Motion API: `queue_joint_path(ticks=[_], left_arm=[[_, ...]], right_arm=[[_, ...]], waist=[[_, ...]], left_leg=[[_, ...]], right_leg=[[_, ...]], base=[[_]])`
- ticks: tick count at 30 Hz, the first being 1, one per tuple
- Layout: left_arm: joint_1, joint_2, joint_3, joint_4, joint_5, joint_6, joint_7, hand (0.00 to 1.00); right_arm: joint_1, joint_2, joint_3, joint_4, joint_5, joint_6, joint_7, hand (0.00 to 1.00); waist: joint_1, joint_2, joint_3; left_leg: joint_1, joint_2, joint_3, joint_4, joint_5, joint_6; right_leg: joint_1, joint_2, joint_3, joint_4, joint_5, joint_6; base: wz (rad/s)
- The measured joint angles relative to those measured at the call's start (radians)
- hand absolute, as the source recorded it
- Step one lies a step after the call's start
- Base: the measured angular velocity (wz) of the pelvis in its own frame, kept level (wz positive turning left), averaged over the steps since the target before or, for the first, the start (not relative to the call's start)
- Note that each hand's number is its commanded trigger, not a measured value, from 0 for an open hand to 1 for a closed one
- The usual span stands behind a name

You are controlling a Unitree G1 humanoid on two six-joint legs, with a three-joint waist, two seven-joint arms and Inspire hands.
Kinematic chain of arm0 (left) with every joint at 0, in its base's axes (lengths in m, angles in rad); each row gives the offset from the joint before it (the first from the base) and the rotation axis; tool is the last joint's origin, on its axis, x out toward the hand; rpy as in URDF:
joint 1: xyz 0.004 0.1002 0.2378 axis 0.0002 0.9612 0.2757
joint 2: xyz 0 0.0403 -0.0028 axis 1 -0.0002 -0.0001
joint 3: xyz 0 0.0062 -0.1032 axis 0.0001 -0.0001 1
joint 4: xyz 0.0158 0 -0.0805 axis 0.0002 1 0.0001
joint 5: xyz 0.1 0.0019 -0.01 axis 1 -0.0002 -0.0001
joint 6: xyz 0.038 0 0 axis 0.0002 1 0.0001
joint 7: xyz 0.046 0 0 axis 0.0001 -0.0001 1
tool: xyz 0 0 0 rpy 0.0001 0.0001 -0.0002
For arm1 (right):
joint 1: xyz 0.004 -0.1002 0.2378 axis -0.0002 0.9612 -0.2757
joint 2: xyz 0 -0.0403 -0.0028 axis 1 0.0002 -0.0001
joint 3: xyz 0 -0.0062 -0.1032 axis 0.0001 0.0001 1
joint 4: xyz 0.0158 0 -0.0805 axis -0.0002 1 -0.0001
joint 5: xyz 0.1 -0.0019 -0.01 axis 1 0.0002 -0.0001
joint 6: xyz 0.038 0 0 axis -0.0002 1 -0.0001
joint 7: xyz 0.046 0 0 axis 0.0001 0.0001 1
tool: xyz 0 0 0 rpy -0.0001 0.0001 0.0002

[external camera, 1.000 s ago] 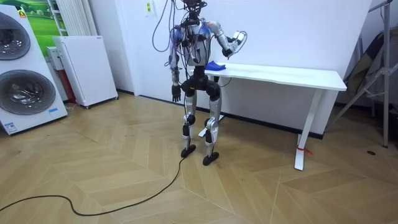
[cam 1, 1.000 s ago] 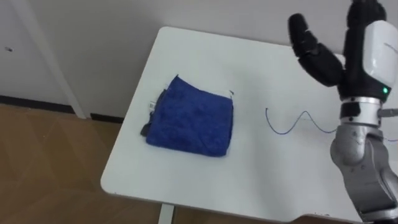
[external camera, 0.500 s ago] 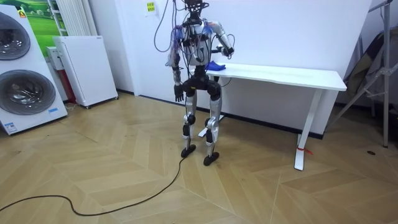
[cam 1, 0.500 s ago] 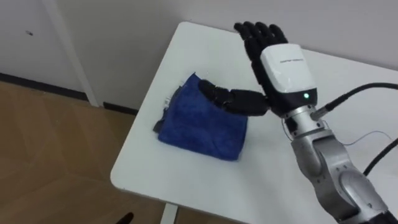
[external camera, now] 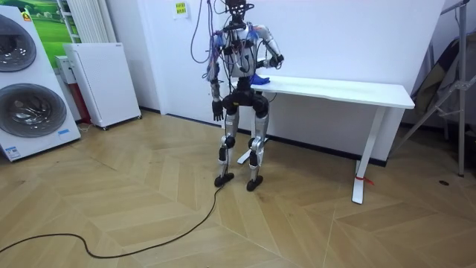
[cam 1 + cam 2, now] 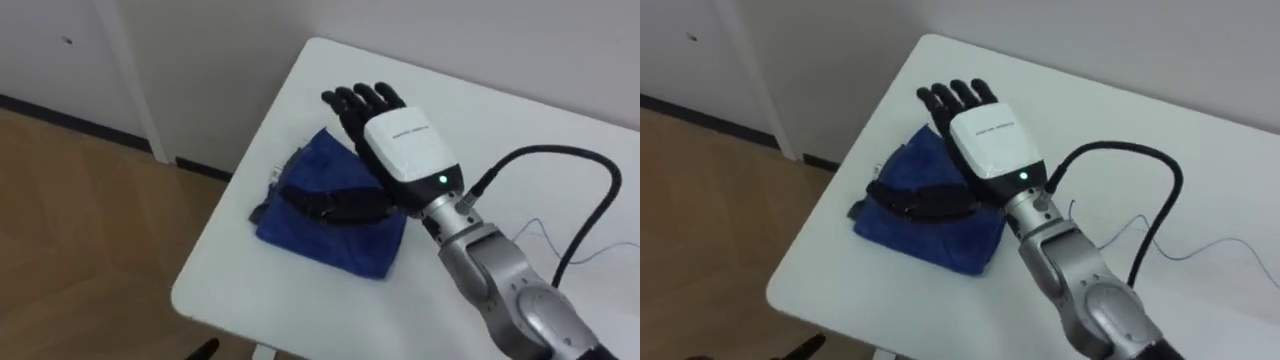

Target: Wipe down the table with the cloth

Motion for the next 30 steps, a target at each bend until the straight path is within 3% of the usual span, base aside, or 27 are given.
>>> queue_joint_path(ticks=[1, 2, 3, 4, 5, 6, 8, 9, 10, 12, 16, 21, 26, 30], left_arm=[[-0.022, -0.002, -0.006, -0.002, 0.0, -0.004, -0.011, 0.0], [-0.033, -0.002, -0.008, -0.004, 0.0, -0.006, -0.013, 0.0], [-0.051, -0.001, -0.012, -0.004, 0.0, -0.009, -0.014, 0.0], [-0.051, 0.012, -0.01, -0.003, 0.001, -0.01, -0.014, 0.0], [-0.048, 0.017, -0.01, -0.001, 0.002, -0.009, -0.013, 0.0], [-0.036, 0.009, -0.009, 0.002, 0.002, 0.001, -0.012, 0.0], [-0.026, -0.002, -0.015, 0.012, 0.002, 0.001, -0.015, 0.0], [-0.033, -0.004, -0.019, 0.011, 0.002, 0.001, -0.016, 0.0], [-0.049, 0.001, -0.019, -0.007, 0.004, 0.0, -0.016, 0.0], [-0.04, 0.007, -0.016, -0.014, 0.012, 0.005, -0.015, 0.0], [0.0, 0.007, -0.016, -0.014, 0.012, 0.012, -0.015, 0.0], [-0.004, 0.006, -0.015, -0.021, 0.012, 0.006, -0.015, 0.0], [-0.01, 0.005, -0.016, -0.018, 0.009, 0.003, -0.015, 0.0], [-0.035, -0.006, -0.02, 0.012, 0.01, 0.004, -0.015, 0.0]], right_arm=[[0.009, -0.002, 0.001, 0.008, -0.004, 0.011, 0.01, 0.0], [0.01, -0.007, 0.003, 0.009, -0.004, 0.016, 0.02, 0.0], [0.011, -0.001, 0.006, 0.01, -0.004, 0.016, 0.035, 0.0], [0.009, 0.014, 0.015, 0.01, -0.008, 0.008, 0.043, 0.0], [0.003, 0.016, 0.028, 0.008, -0.012, 0.003, 0.044, 0.0], [0.001, 0.016, 0.048, 0.007, -0.012, -0.003, 0.044, 0.0], [0.018, 0.014, 0.069, 0.008, -0.016, 0.007, 0.048, 0.0], [0.022, 0.01, 0.071, 0.016, -0.015, 0.019, 0.055, 0.0], [0.019, 0.009, 0.066, 0.046, -0.015, 0.026, 0.056, 0.0], [0.022, 0.038, 0.066, 0.086, -0.024, 0.025, 0.078, 0.0], [0.023, 0.038, 0.066, 0.09, -0.024, 0.008, 0.081, 0.0], [0.024, 0.033, 0.065, 0.108, -0.024, 0.006, 0.083, 0.0], [0.024, 0.03, 0.064, 0.11, -0.024, 0.007, 0.083, 0.0], [0.026, 0.025, 0.065, 0.112, -0.016, 0.007, 0.088, 0.0]], waist=[[0.004, -0.001, 0.0001], [0.007, -0.001, 0.0001], [0.029, 0.013, 0.0093], [0.063, -0.004, -0.0006], [0.071, -0.012, -0.0032], [0.064, 0.003, -0.0031], [0.031, 0.017, -0.0031], [0.027, 0.013, -0.0007], [0.037, -0.002, -0.0026], [0.067, -0.011, -0.0056], [0.057, -0.005, -0.0019], [0.029, -0.002, 0.0001], [0.025, 0.001, 0.0025], [0.029, 0.009, 0.0035]], left_leg=[[0.005, 0.006, 0.075, -0.023, 0.023, 0.014], [0.019, 0.006, 0.089, -0.036, 0.036, 0.029], [0.044, 0.016, 0.063, -0.054, 0.044, 0.037], [0.053, 0.01, 0.03, -0.053, 0.042, 0.035], [0.055, 0.004, 0.016, -0.051, 0.037, 0.031], [0.064, 0.013, 0.014, -0.04, 0.022, 0.018], [0.056, 0.013, 0.054, -0.021, 0.012, -0.002], [0.032, 0.015, 0.087, -0.072, 0.023, -0.007], [0.009, 0.02, 0.138, -0.097, 0.072, 0.033], [0.013, 0.012, 0.187, -0.072, 0.078, 0.032], [0.042, -0.008, 0.185, -0.073, 0.078, 0.033], [0.05, -0.016, 0.193, -0.074, 0.077, 0.033], [0.05, -0.015, 0.214, -0.074, 0.076, 0.035], [0.036, -0.012, 0.213, -0.072, 0.049, 0.052]], right_leg=[[0.004, -0.002, 0.042, 0.001, -0.002, 0.004], [0.001, -0.001, 0.043, 0.012, -0.009, 0.012], [-0.037, 0.014, 0.013, 0.072, -0.041, 0.025], [-0.064, 0.026, 0.013, 0.023, -0.024, 0.011], [-0.067, 0.023, 0.003, -0.012, 0.005, -0.021], [-0.049, 0.024, -0.044, 0.0, 0.018, -0.032], [-0.024, 0.012, -0.009, 0.005, 0.018, -0.032], [-0.023, 0.002, 0.062, 0.007, 0.016, -0.027], [-0.036, -0.005, 0.088, 0.017, 0.002, -0.001], [-0.026, -0.007, 0.077, 0.015, -0.002, 0.015], [0.013, -0.023, 0.016, 0.009, -0.003, 0.018], [0.02, -0.027, 0.012, 0.011, -0.003, 0.018], [0.019, -0.025, 0.01, 0.01, -0.004, 0.02], [0.007, -0.018, 0.007, 0.01, -0.018, 0.017]], base=[[0.61], [0.25], [-0.29], [-0.48], [-0.48], [0.17], [0.61], [0.72], [0.52], [0.05], [-0.09], [-0.04], [-0.09], [0.01]])
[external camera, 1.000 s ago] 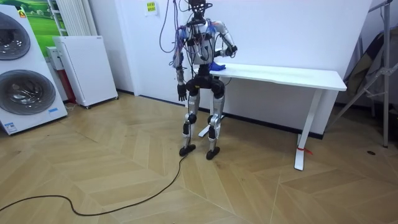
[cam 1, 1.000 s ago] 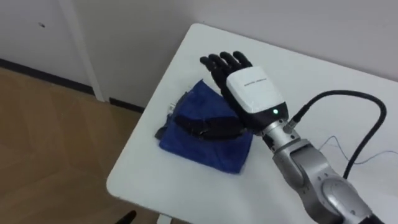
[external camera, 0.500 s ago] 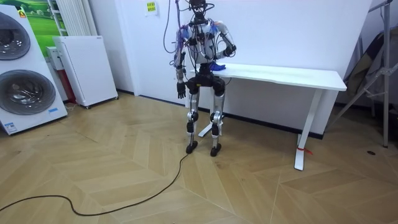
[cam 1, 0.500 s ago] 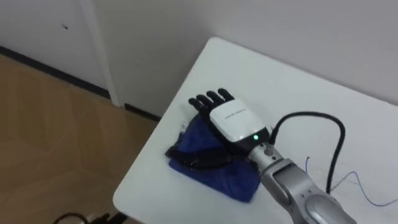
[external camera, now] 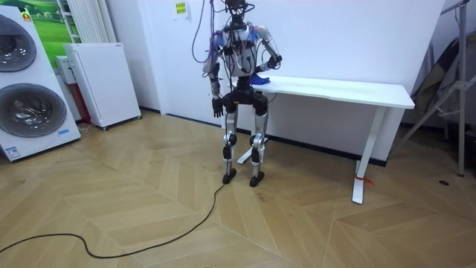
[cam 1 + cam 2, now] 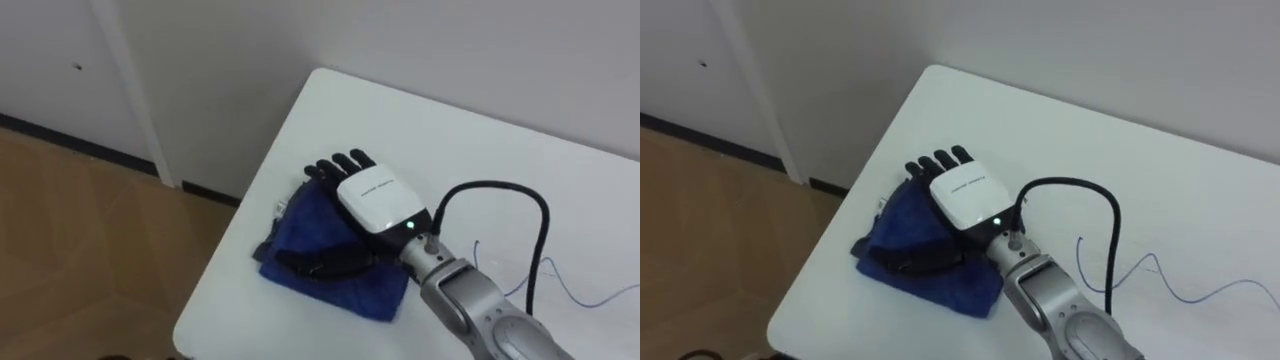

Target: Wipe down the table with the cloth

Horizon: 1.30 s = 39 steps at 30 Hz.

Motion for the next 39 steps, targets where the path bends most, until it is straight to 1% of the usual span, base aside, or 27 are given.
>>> queue_joint_path(ticks=[2, 3, 5, 7, 11, 12, 15, 20, 24, 25, 27, 31, 32, 34, 36, 37, 38, 39], left_arm=[[0.004, 0.0, -0.005, 0.013, 0.0, 0.002, 0.0, 0.0], [0.006, 0.0, -0.008, 0.017, 0.001, 0.004, 0.0, 0.0], [0.007, 0.0, -0.008, 0.017, 0.001, 0.005, 0.0, 0.0], [0.007, 0.0, -0.008, 0.023, 0.001, 0.005, 0.0, 0.0], [0.007, 0.0, -0.009, 0.025, 0.0, 0.003, 0.0, 0.0], [0.007, 0.0, -0.009, 0.025, 0.0, 0.001, 0.0, 0.0], [0.007, 0.0, -0.008, 0.025, 0.002, 0.001, 0.0, 0.0], [0.007, 0.0, -0.008, 0.032, 0.002, 0.001, 0.0, 0.0], [0.008, 0.0, -0.007, 0.037, 0.01, 0.002, 0.0, 0.0], [0.008, -0.001, -0.007, 0.036, 0.011, 0.002, 0.0, 0.0], [0.008, -0.002, -0.007, 0.035, 0.013, 0.006, 0.0, 0.0], [0.005, -0.003, -0.006, 0.033, 0.03, 0.009, 0.0, 0.0], [0.003, -0.003, -0.005, 0.033, 0.031, 0.009, 0.0, 0.0], [0.002, -0.009, 0.01, 0.032, 0.031, 0.009, 0.001, 0.0], [0.001, -0.013, 0.016, 0.028, 0.031, 0.008, 0.003, 0.0], [0.001, -0.014, 0.016, 0.023, 0.03, 0.008, 0.004, 0.0], [0.001, -0.014, 0.016, 0.022, 0.03, 0.007, 0.005, 0.0], [0.0, -0.015, 0.016, 0.022, 0.03, 0.006, 0.005, 0.0]], right_arm=[[0.019, -0.001, 0.001, 0.0, -0.001, -0.001, 0.003, 0.0], [0.031, -0.002, 0.002, 0.0, -0.004, -0.001, 0.005, 0.0], [0.037, -0.002, 0.003, 0.0, -0.007, -0.001, 0.008, 0.0], [0.049, -0.001, 0.003, 0.0, -0.007, -0.002, 0.007, 0.0], [0.059, -0.001, 0.004, 0.011, -0.006, -0.004, 0.005, 0.0], [0.06, -0.002, 0.004, 0.012, -0.006, -0.004, 0.003, 0.0], [0.067, -0.002, -0.002, 0.012, -0.009, -0.01, -0.01, 0.0], [0.068, -0.006, -0.004, 0.011, -0.01, -0.025, -0.018, 0.0], [0.078, -0.006, -0.012, -0.006, -0.01, -0.03, -0.018, 0.0], [0.095, -0.006, -0.023, -0.024, -0.011, -0.03, -0.018, 1.0], [0.119, -0.004, -0.031, -0.036, -0.02, -0.03, -0.017, 1.0], [0.149, -0.003, -0.032, -0.036, -0.033, -0.03, -0.015, 1.0], [0.149, -0.002, -0.034, -0.038, -0.029, -0.03, -0.019, 1.0], [0.147, 0.007, -0.054, -0.049, -0.017, -0.032, -0.037, 1.0], [0.146, 0.009, -0.073, -0.047, -0.017, -0.033, -0.045, 1.0], [0.145, 0.009, -0.08, -0.041, -0.017, -0.033, -0.055, 0.88], [0.145, 0.009, -0.082, -0.041, -0.017, -0.032, -0.058, 0.81], [0.145, 0.009, -0.084, -0.04, -0.017, -0.032, -0.059, 0.82]], waist=[[0.002, 0.003, -0.0031], [0.006, 0.006, -0.0066], [0.008, 0.007, -0.0084], [0.008, 0.007, -0.0124], [0.006, 0.005, -0.0142], [0.005, 0.002, -0.0157], [0.002, 0.0, -0.0168], [-0.002, 0.001, -0.0159], [-0.006, 0.005, -0.0127], [-0.006, 0.007, -0.0115], [-0.007, 0.01, -0.0098], [-0.013, 0.013, -0.0097], [-0.015, 0.014, -0.0101], [-0.022, 0.019, -0.0144], [-0.025, 0.022, -0.0155], [-0.026, 0.023, -0.0151], [-0.026, 0.023, -0.0151], [-0.027, 0.023, -0.0153]], left_leg=[[-0.001, -0.001, -0.001, 0.009, -0.001, 0.001], [-0.002, -0.001, -0.002, 0.013, -0.002, 0.001], [-0.006, -0.002, -0.003, 0.015, -0.002, 0.001], [-0.006, -0.003, -0.006, 0.017, -0.002, 0.001], [-0.001, -0.002, -0.002, 0.017, -0.002, 0.001], [-0.001, -0.002, -0.002, 0.017, -0.002, 0.001], [-0.002, -0.002, -0.001, 0.017, -0.002, 0.001], [-0.002, -0.002, -0.001, 0.016, -0.002, 0.001], [-0.002, -0.001, -0.003, 0.014, -0.003, 0.002], [-0.002, -0.001, -0.003, 0.014, -0.003, 0.002], [-0.003, -0.001, -0.004, 0.013, -0.003, 0.003], [-0.007, -0.001, -0.004, 0.012, -0.003, 0.003], [-0.008, -0.001, -0.004, 0.012, -0.003, 0.003], [-0.008, -0.001, -0.005, 0.013, -0.003, 0.003], [-0.006, -0.002, -0.007, 0.013, -0.003, 0.003], [-0.004, -0.002, -0.009, 0.014, -0.003, 0.003], [-0.002, -0.002, -0.009, 0.014, -0.003, 0.003], [-0.001, -0.002, -0.011, 0.014, -0.003, 0.003]], right_leg=[[0.001, -0.002, -0.003, 0.007, 0.0, 0.0], [-0.001, -0.002, -0.003, 0.013, 0.0, 0.0], [-0.005, -0.004, -0.004, 0.018, 0.0, 0.0], [-0.005, -0.004, -0.004, 0.021, 0.0, 0.0], [-0.003, -0.004, -0.005, 0.025, 0.0, 0.0], [-0.003, -0.004, -0.006, 0.026, 0.0, 0.0], [-0.003, -0.004, -0.011, 0.023, 0.0, 0.0], [-0.002, -0.004, -0.013, 0.017, 0.0, 0.0], [-0.002, -0.004, -0.021, 0.016, 0.0, 0.0], [-0.002, -0.004, -0.022, 0.016, 0.0, 0.0], [-0.002, -0.004, -0.023, 0.016, 0.0, 0.0], [-0.007, -0.004, -0.024, 0.016, 0.0, 0.0], [-0.008, -0.005, -0.024, 0.016, 0.0, 0.0], [-0.008, -0.005, -0.024, 0.016, 0.0, 0.0], [-0.005, -0.007, -0.028, 0.016, 0.0, 0.0], [-0.001, -0.007, -0.029, 0.015, 0.0, 0.0], [0.0, -0.007, -0.03, 0.015, 0.0, 0.001], [0.002, -0.007, -0.033, 0.015, 0.0, 0.001]], base=[[0.0], [0.0], [0.0], [0.0], [0.0], [0.0], [0.0], [0.0], [0.01], [0.0], [0.0], [0.0], [0.0], [0.0], [0.02], [0.05], [0.05], [0.06]])
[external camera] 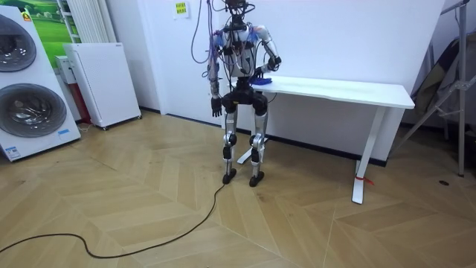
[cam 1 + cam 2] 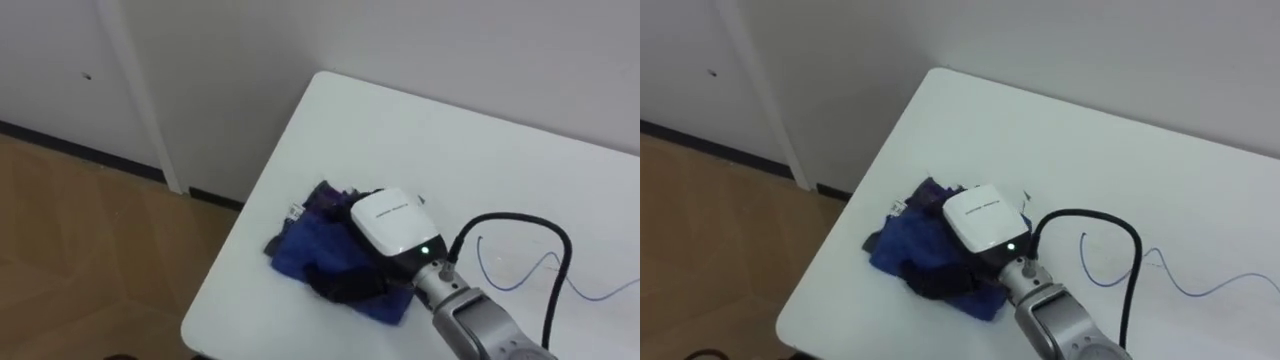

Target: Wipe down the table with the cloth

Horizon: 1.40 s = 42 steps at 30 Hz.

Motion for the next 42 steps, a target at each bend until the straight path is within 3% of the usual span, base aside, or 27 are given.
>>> queue_joint_path(ticks=[3, 7, 26, 35, 38, 42], left_arm=[[0.0, -0.005, 0.0, 0.0, 0.0, 0.0, 0.0, 0.0], [0.007, -0.005, 0.006, -0.012, 0.001, 0.0, 0.0, 0.0], [0.035, -0.009, 0.006, -0.056, -0.001, 0.0, 0.0, 0.0], [0.021, -0.055, 0.008, -0.056, -0.013, 0.017, 0.0, 0.0], [0.023, -0.055, 0.024, -0.055, -0.045, 0.019, 0.0, 0.0], [0.039, -0.043, 0.152, -0.001, -0.037, 0.025, 0.012, 0.0]], right_arm=[[0.0, 0.001, -0.007, 0.0, 0.011, 0.0, -0.002, 0.85], [-0.002, 0.027, -0.017, -0.004, 0.057, -0.005, -0.01, 1.0], [-0.001, 0.028, -0.045, 0.059, 0.214, -0.026, -0.011, 1.0], [-0.037, 0.078, -0.073, 0.225, 0.479, -0.049, -0.086, 1.0], [-0.051, 0.098, -0.143, 0.31, 0.579, -0.064, -0.098, 1.0], [-0.031, 0.094, -0.358, 0.432, 0.651, -0.094, -0.13, 1.0]], waist=[[0.0, -0.001, -0.0004], [0.001, 0.0, 0.0002], [0.0, 0.007, 0.0067], [-0.016, 0.034, 0.0056], [-0.028, 0.039, 0.0019], [-0.072, 0.029, -0.0042]], left_leg=[[0.0, -0.001, -0.012, 0.0, 0.0, 0.0], [0.001, -0.001, -0.01, 0.002, 0.0, 0.0], [0.009, -0.001, 0.012, 0.0, -0.002, 0.002], [0.016, -0.002, 0.015, 0.001, -0.002, 0.002], [0.019, -0.002, 0.013, 0.005, -0.002, 0.003], [0.026, -0.014, 0.013, 0.017, 0.0, 0.007]], right_leg=[[0.002, -0.001, -0.004, 0.0, 0.0, 0.0], [0.005, -0.001, -0.006, 0.0, 0.0, 0.0], [0.005, -0.001, 0.01, 0.0, 0.0, 0.0], [0.017, -0.002, 0.008, 0.002, 0.0, 0.0], [0.024, -0.006, 0.007, 0.0, -0.001, 0.001], [0.04, -0.021, -0.013, 0.0, -0.014, 0.014]], base=[[0.05], [0.03], [-0.03], [0.0], [0.09], [0.23]])
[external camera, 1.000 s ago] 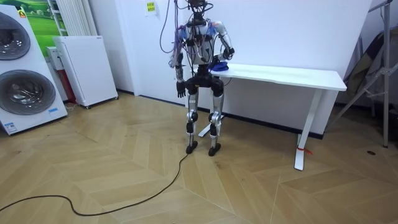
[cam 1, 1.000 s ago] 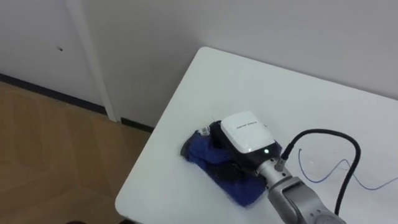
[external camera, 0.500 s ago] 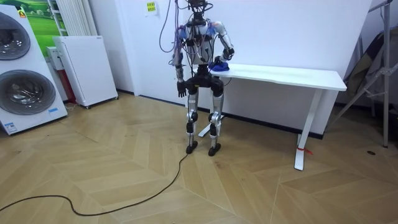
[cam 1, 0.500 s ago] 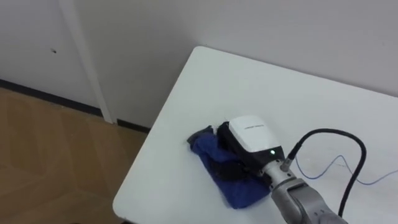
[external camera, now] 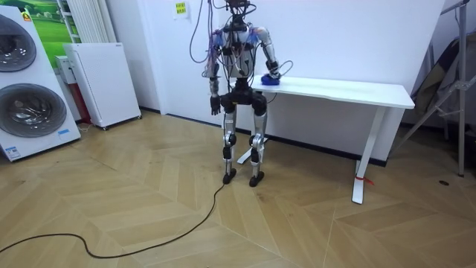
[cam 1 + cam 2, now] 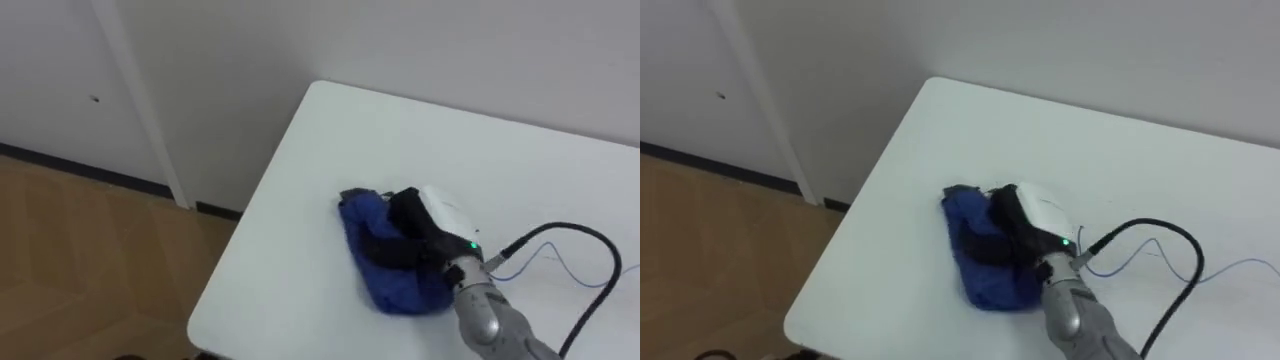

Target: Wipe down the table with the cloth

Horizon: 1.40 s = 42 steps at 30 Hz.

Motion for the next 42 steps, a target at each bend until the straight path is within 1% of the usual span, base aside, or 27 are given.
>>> queue_joint_path(ticks=[1, 2, 3, 4, 5, 7, 10, 13, 15, 17, 20, 22, 23, 25, 26, 27, 28, 30, 31, 33, 34, 36, 38, 39, 40, 41, 42], left_arm=[[0.024, 0.019, 0.038, 0.001, 0.0, 0.01, 0.007, 0.0], [0.035, 0.03, 0.056, 0.001, 0.001, 0.018, 0.011, 0.0], [0.055, 0.048, 0.097, 0.003, 0.012, 0.036, 0.016, 0.0], [0.078, 0.065, 0.126, 0.007, 0.016, 0.041, 0.018, 0.0], [0.093, 0.073, 0.139, 0.007, 0.016, 0.042, 0.019, 0.0], [0.14, 0.083, 0.176, 0.003, 0.016, 0.054, 0.019, 0.0], [0.154, 0.083, 0.204, 0.003, 0.017, 0.062, 0.019, 0.0], [0.15, 0.083, 0.207, -0.013, 0.014, 0.062, 0.017, 0.0], [0.133, 0.082, 0.199, -0.017, 0.006, 0.062, 0.017, 0.0], [0.118, 0.082, 0.175, -0.017, 0.006, 0.062, 0.017, 0.0], [0.093, 0.071, 0.126, -0.007, 0.006, 0.064, 0.017, 0.0], [0.082, 0.058, 0.071, -0.005, 0.005, 0.065, 0.017, 0.0], [0.079, 0.053, 0.064, -0.004, 0.007, 0.065, 0.017, 0.0], [0.052, 0.042, 0.046, 0.027, 0.01, 0.07, 0.017, 0.0], [0.046, 0.038, 0.045, 0.036, 0.013, 0.075, 0.017, 0.0], [0.036, 0.029, 0.041, 0.044, 0.019, 0.085, 0.017, 0.0], [0.028, 0.026, 0.015, 0.053, 0.019, 0.086, 0.017, 0.0], [0.018, 0.023, -0.005, 0.054, 0.016, 0.086, 0.017, 0.0], [0.006, 0.022, -0.009, 0.053, 0.016, 0.086, 0.017, 0.0], [0.008, 0.016, -0.009, 0.043, 0.016, 0.087, 0.017, 0.0], [0.015, 0.015, -0.007, 0.043, 0.017, 0.087, 0.017, 0.0], [0.038, 0.016, 0.002, 0.04, 0.017, 0.089, 0.017, 0.0], [0.072, 0.018, 0.002, 0.016, 0.013, 0.1, 0.017, 0.0], [0.083, 0.02, 0.003, 0.012, 0.006, 0.1, 0.017, 0.0], [0.087, 0.02, 0.006, 0.011, 0.008, 0.099, 0.017, 0.0], [0.089, 0.02, 0.01, 0.012, 0.009, 0.096, 0.017, 0.0], [0.094, 0.023, 0.019, 0.015, 0.015, 0.088, 0.017, 0.0]], right_arm=[[0.01, -0.006, -0.068, 0.053, 0.024, 0.0, -0.024, 1.0], [0.012, -0.011, -0.103, 0.079, 0.037, 0.0, -0.036, 1.0], [0.022, -0.036, -0.176, 0.135, 0.072, -0.001, -0.054, 1.0], [0.032, -0.07, -0.238, 0.196, 0.109, 0.0, -0.062, 1.0], [0.035, -0.086, -0.267, 0.229, 0.121, 0.001, -0.066, 1.0], [0.035, -0.127, -0.38, 0.343, 0.167, 0.007, -0.087, 1.0], [0.031, -0.155, -0.463, 0.429, 0.185, 0.007, -0.088, 1.0], [0.032, -0.157, -0.491, 0.443, 0.185, 0.012, -0.085, 1.0], [0.031, -0.156, -0.489, 0.442, 0.18, 0.016, -0.085, 1.0], [0.015, -0.156, -0.458, 0.431, 0.178, 0.037, -0.087, 1.0], [-0.021, -0.15, -0.399, 0.403, 0.087, 0.094, -0.089, 1.0], [-0.028, -0.138, -0.325, 0.323, -0.036, 0.167, -0.091, 1.0], [-0.029, -0.131, -0.307, 0.295, -0.071, 0.188, -0.086, 1.0], [-0.032, -0.092, -0.187, 0.151, -0.235, 0.262, -0.048, 1.0], [-0.033, -0.081, -0.149, 0.105, -0.275, 0.274, -0.03, 1.0], [-0.038, -0.06, -0.068, 0.03, -0.348, 0.286, 0.006, 1.0], [-0.058, -0.035, 0.01, -0.023, -0.401, 0.302, 0.044, 1.0], [-0.097, 0.003, 0.11, -0.086, -0.458, 0.32, 0.095, 1.0], [-0.133, 0.021, 0.149, -0.093, -0.474, 0.315, 0.119, 1.0], [-0.176, 0.032, 0.175, -0.093, -0.478, 0.311, 0.143, 1.0], [-0.185, 0.031, 0.175, -0.091, -0.48, 0.309, 0.148, 1.0], [-0.183, 0.021, 0.166, -0.075, -0.475, 0.299, 0.13, 1.0], [-0.172, 0.0, 0.162, -0.046, -0.444, 0.266, 0.089, 1.0], [-0.149, -0.007, 0.141, -0.024, -0.41, 0.226, 0.053, 1.0], [-0.125, -0.007, 0.104, 0.004, -0.372, 0.19, 0.017, 1.0], [-0.113, -0.007, 0.085, 0.019, -0.351, 0.172, 0.001, 1.0], [-0.086, -0.008, 0.037, 0.057, -0.302, 0.136, -0.033, 1.0]], waist=[[-0.004, -0.006, -0.0036], [-0.007, -0.01, -0.0042], [-0.009, -0.013, -0.0055], [-0.01, -0.019, -0.0081], [-0.012, -0.021, -0.0092], [-0.04, -0.023, -0.0116], [-0.064, -0.026, -0.0139], [-0.086, -0.03, -0.0163], [-0.089, -0.03, -0.0162], [-0.081, -0.029, -0.0159], [-0.058, -0.029, -0.0144], [-0.048, -0.029, -0.0126], [-0.036, -0.028, -0.012], [0.02, -0.027, -0.0078], [0.028, -0.028, -0.0055], [0.044, -0.027, -0.0025], [0.057, -0.027, -0.0012], [0.077, -0.03, 0.0028], [0.081, -0.035, 0.0093], [0.116, -0.032, 0.014], [0.124, -0.033, 0.0139], [0.127, -0.034, 0.0124], [0.119, -0.034, 0.0122], [0.097, -0.035, 0.0099], [0.077, -0.035, 0.0086], [0.069, -0.035, 0.0081], [0.057, -0.037, 0.0009]], left_leg=[[0.009, -0.002, 0.003, -0.003, 0.0, 0.001], [0.011, -0.002, 0.004, -0.004, 0.0, 0.002], [0.014, -0.002, 0.005, -0.005, -0.002, 0.005], [0.022, 0.0, 0.005, -0.007, -0.004, 0.008], [0.028, 0.0, 0.005, -0.007, -0.006, 0.011], [0.033, -0.004, -0.001, -0.007, -0.011, 0.018], [0.03, -0.004, 0.004, -0.009, -0.014, 0.022], [0.028, -0.004, 0.005, -0.007, -0.014, 0.022], [0.034, -0.004, 0.01, -0.007, -0.014, 0.022], [0.049, 0.0, 0.023, -0.015, -0.015, 0.02], [0.055, 0.002, 0.033, -0.016, -0.018, 0.017], [0.055, 0.007, 0.033, -0.018, -0.021, 0.013], [0.056, 0.008, 0.033, -0.02, -0.021, 0.013], [0.057, 0.016, 0.026, -0.021, -0.025, 0.007], [0.057, 0.016, 0.017, -0.019, -0.026, 0.006], [0.057, 0.017, 0.004, -0.019, -0.029, 0.002], [0.053, 0.02, -0.004, -0.016, -0.031, -0.001], [0.038, 0.021, -0.022, -0.011, -0.029, -0.006], [0.026, 0.021, -0.029, -0.007, -0.027, -0.01], [0.015, 0.02, -0.041, -0.004, -0.026, -0.011], [0.006, 0.017, -0.058, -0.002, -0.026, -0.01], [0.006, 0.015, -0.066, 0.002, -0.025, -0.01], [0.006, 0.014, -0.066, 0.003, -0.024, -0.009], [0.005, 0.012, -0.07, 0.005, -0.023, -0.007], [0.008, 0.011, -0.064, 0.007, -0.022, -0.005], [0.01, 0.01, -0.056, 0.006, -0.022, -0.004], [0.018, 0.009, -0.049, 0.006, -0.019, 0.0]], right_leg=[[0.003, -0.002, -0.002, 0.0, -0.001, 0.002], [0.006, -0.002, -0.002, 0.0, -0.002, 0.003], [0.01, -0.005, -0.003, -0.001, -0.004, 0.005], [0.02, -0.007, -0.003, 0.0, -0.005, 0.008], [0.025, -0.007, -0.003, 0.0, -0.006, 0.01], [0.037, -0.013, -0.006, 0.002, -0.009, 0.014], [0.028, -0.014, -0.004, 0.007, -0.009, 0.015], [0.031, -0.013, -0.003, 0.006, -0.008, 0.015], [0.036, -0.012, 0.004, 0.002, -0.008, 0.015], [0.038, -0.008, 0.024, 0.004, -0.009, 0.016], [0.034, -0.003, 0.025, 0.005, -0.009, 0.016], [0.024, 0.003, 0.025, 0.018, -0.008, 0.014], [0.017, 0.006, 0.026, 0.023, -0.007, 0.012], [-0.002, 0.023, 0.027, 0.023, 0.007, -0.009], [-0.004, 0.027, 0.024, 0.024, 0.009, -0.012], [-0.008, 0.035, 0.025, 0.022, 0.013, -0.018], [-0.01, 0.039, 0.02, 0.02, 0.014, -0.02], [-0.016, 0.04, 0.005, 0.021, 0.011, -0.026], [-0.021, 0.038, -0.006, 0.021, 0.007, -0.03], [-0.025, 0.036, -0.012, 0.018, 0.003, -0.03], [-0.023, 0.033, -0.023, 0.012, 0.001, -0.027], [-0.013, 0.03, -0.031, 0.001, -0.002, -0.023], [-0.006, 0.025, -0.04, 0.0, -0.004, -0.019], [0.002, 0.019, -0.06, 0.0, -0.005, -0.018], [0.015, 0.015, -0.062, -0.001, -0.006, -0.016], [0.019, 0.011, -0.06, -0.001, -0.009, -0.012], [0.028, 0.003, -0.057, -0.001, -0.015, -0.003]], base=[[0.08], [-0.03], [0.0], [0.0], [0.07], [0.12], [0.0], [-0.03], [-0.05], [-0.22], [-0.3], [-0.25], [-0.51], [-0.74], [-0.53], [-0.22], [-0.07], [0.25], [0.37], [0.32], [0.36], [0.33], [0.26], [0.54], [0.61], [0.67], [0.55]])
